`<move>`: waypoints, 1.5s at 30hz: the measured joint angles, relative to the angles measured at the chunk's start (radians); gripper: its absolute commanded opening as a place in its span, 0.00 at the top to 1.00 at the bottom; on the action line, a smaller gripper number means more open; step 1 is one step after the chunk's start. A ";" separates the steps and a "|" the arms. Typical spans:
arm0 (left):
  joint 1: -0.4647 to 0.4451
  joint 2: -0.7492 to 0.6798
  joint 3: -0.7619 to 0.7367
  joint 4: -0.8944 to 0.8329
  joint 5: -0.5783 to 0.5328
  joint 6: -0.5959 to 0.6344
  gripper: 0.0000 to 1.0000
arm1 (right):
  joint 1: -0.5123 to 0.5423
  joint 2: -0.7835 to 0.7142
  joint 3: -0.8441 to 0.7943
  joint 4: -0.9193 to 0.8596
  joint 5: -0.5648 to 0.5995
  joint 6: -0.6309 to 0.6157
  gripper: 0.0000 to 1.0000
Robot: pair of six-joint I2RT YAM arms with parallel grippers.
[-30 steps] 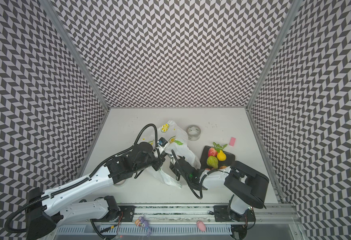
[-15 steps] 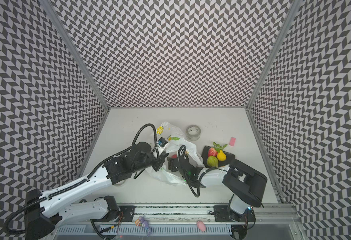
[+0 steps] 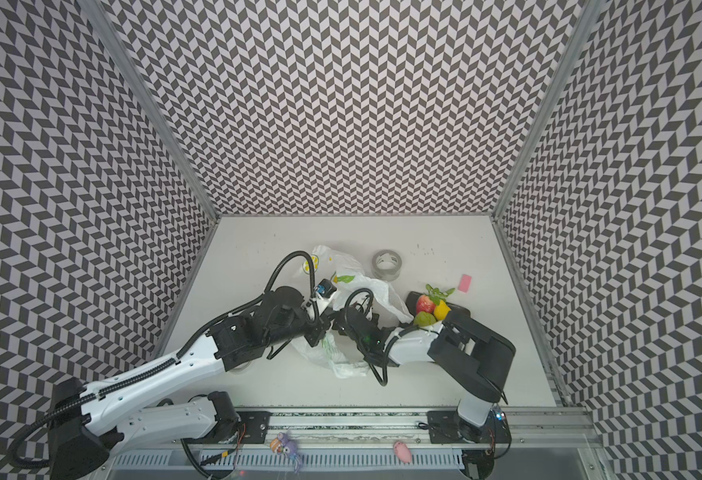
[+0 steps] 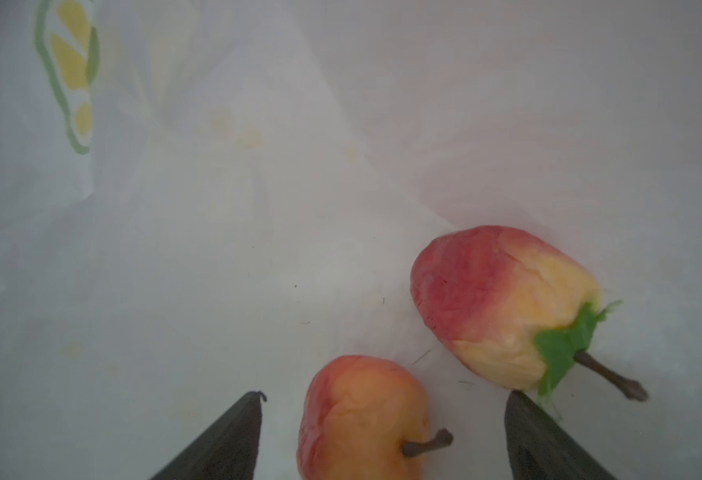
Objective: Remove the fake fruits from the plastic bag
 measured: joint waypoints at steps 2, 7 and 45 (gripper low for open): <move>0.007 0.008 -0.004 0.000 -0.013 0.000 1.00 | -0.004 0.025 0.022 -0.016 0.027 0.007 0.09; 0.037 0.043 -0.009 0.000 -0.113 0.000 1.00 | -0.007 0.139 0.153 -0.130 0.117 0.035 0.10; 0.018 0.058 -0.039 0.037 -0.109 0.025 1.00 | -0.017 -0.091 -0.037 -0.181 -0.091 -0.175 0.63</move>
